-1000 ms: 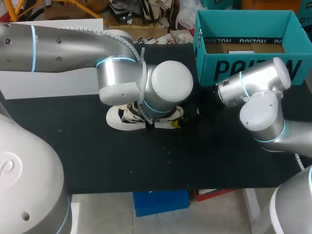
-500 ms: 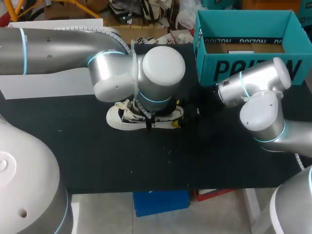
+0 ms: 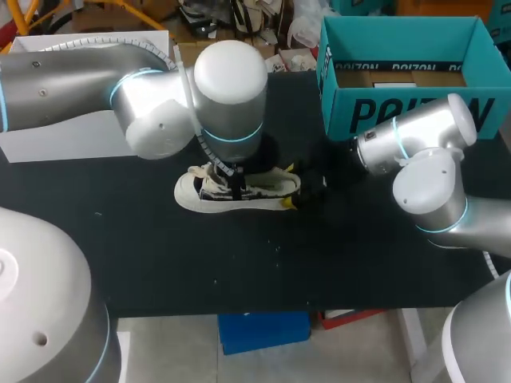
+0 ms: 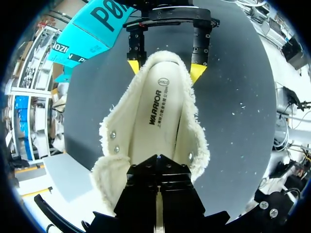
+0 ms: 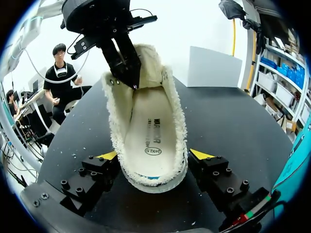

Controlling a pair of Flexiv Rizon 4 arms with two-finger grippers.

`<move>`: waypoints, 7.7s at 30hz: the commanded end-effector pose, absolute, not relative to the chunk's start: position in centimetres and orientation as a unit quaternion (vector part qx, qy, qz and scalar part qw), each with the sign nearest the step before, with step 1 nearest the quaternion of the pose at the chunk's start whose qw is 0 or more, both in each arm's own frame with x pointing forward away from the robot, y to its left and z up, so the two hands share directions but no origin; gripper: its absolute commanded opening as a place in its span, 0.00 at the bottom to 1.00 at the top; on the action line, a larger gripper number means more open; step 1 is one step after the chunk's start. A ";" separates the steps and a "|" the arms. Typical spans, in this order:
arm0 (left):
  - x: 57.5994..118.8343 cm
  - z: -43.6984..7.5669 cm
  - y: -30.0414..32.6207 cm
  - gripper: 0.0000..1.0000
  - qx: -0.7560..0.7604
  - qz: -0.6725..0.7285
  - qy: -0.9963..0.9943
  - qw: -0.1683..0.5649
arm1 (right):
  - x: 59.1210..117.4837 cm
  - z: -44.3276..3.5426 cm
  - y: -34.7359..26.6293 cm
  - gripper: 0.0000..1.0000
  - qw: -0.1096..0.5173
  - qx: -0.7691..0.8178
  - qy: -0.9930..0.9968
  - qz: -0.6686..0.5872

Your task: Take the shoe out of the shoebox, open the shoe tongue, remove and reinsert the insole, then place the shoe into the shoebox

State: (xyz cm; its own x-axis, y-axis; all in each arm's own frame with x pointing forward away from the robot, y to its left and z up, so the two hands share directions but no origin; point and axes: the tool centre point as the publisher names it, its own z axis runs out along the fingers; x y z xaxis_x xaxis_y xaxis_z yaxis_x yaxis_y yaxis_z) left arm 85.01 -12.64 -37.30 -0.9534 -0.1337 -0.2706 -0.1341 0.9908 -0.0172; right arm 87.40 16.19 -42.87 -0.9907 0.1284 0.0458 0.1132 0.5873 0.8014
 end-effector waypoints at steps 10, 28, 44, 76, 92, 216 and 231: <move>85.0 -36.0 -11.8 0.00 -0.058 -0.045 0.988 0.134 | 87.5 -42.8 16.2 0.00 0.008 0.069 0.892 0.448; 87.3 -35.5 -12.1 0.00 -0.013 -0.091 0.995 -0.046 | 87.5 -42.8 16.2 0.00 0.008 0.069 0.892 0.448; 87.9 -34.8 -13.8 0.00 0.045 -0.120 0.980 -0.150 | 87.5 -42.8 16.2 0.00 0.008 0.069 0.892 0.448; 87.1 -35.3 -16.2 0.00 0.053 -0.099 0.975 -0.191 | 87.5 -42.8 16.2 0.00 0.008 0.069 0.892 0.448; 85.9 -39.2 -16.6 0.00 0.020 -0.072 0.975 -0.208 | 87.5 -42.8 16.2 0.00 0.008 0.069 0.892 0.448; 87.7 -39.2 -12.4 0.00 -0.069 -0.003 0.978 0.197 | 87.5 -42.8 16.2 0.00 0.008 0.069 0.892 0.448; 87.3 -37.5 -11.9 0.00 -0.085 -0.032 0.979 0.180 | 87.5 -42.8 16.2 0.00 0.008 0.069 0.892 0.448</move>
